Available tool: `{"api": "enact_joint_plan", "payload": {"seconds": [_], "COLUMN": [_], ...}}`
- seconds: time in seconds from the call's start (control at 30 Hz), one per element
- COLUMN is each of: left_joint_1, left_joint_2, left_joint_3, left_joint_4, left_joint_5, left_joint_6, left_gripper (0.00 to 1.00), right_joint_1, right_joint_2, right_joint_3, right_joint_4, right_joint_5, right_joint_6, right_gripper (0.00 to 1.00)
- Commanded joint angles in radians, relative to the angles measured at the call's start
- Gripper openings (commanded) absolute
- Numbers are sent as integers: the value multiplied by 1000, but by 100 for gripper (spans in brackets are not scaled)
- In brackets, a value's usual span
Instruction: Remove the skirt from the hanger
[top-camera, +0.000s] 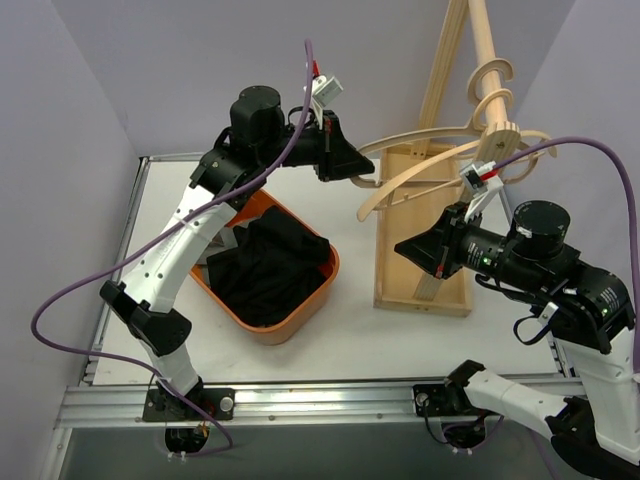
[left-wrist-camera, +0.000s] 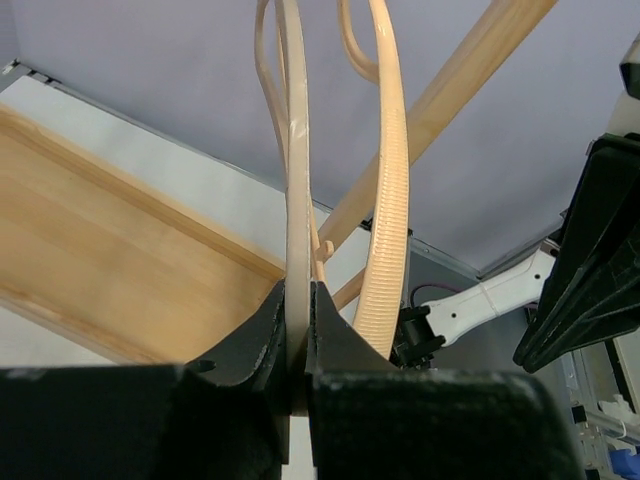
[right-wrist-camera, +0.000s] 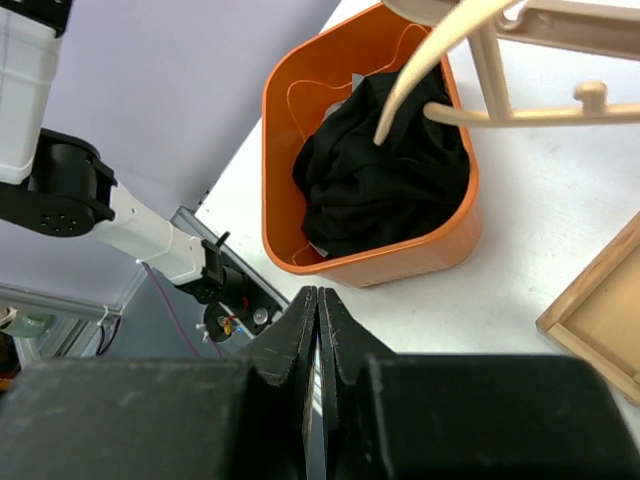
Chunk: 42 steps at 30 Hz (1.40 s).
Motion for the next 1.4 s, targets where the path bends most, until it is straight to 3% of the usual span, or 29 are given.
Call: {"api": "enact_joint_plan", "payload": {"seconds": [0.0,0.23,0.33,0.57,0.6,0.77,0.87,0.97,1.07,1.23,1.3,1.37], "left_joint_1": [0,7,7,17,18,24,29,41,64,101,124,153], "left_joint_2": [39,47,39,-10,-17,-65,-97,-145,-200,-310,-350,-414], "left_joint_3": [64,63,49,-2,-9,-49,-77,-123,-174,-272,-310,-377], "left_joint_4": [-193,-233,-230,-195,-188,-168,-167,-162,-147,-147,-136,-121], "left_joint_5": [-76,-126,-124,-145,-144,-156,-161,-181,-182,-225,-239,-253], "left_joint_6": [-9,-51,-58,-60,-61,-74,-75,-81,-101,-132,-152,-166], "left_gripper": [9,47,50,73,94,94,94,94,94,94,94,94], "right_joint_1": [7,7,7,7,7,7,7,7,7,9,7,7], "right_joint_2": [-4,-14,-11,9,9,17,23,26,25,8,-1,-24], "right_joint_3": [-13,-44,-45,-38,-41,-45,-38,-36,-53,-97,-110,-136], "right_joint_4": [-8,-14,-12,-25,-25,-22,-23,-29,-37,-40,-34,-25], "right_joint_5": [49,75,80,85,83,75,78,92,111,158,183,225], "right_joint_6": [-6,-6,-7,-38,-40,-43,-49,-53,-55,-55,-55,-55], "right_gripper": [0,0,0,0,0,1,10,31,45,78,99,100]}}
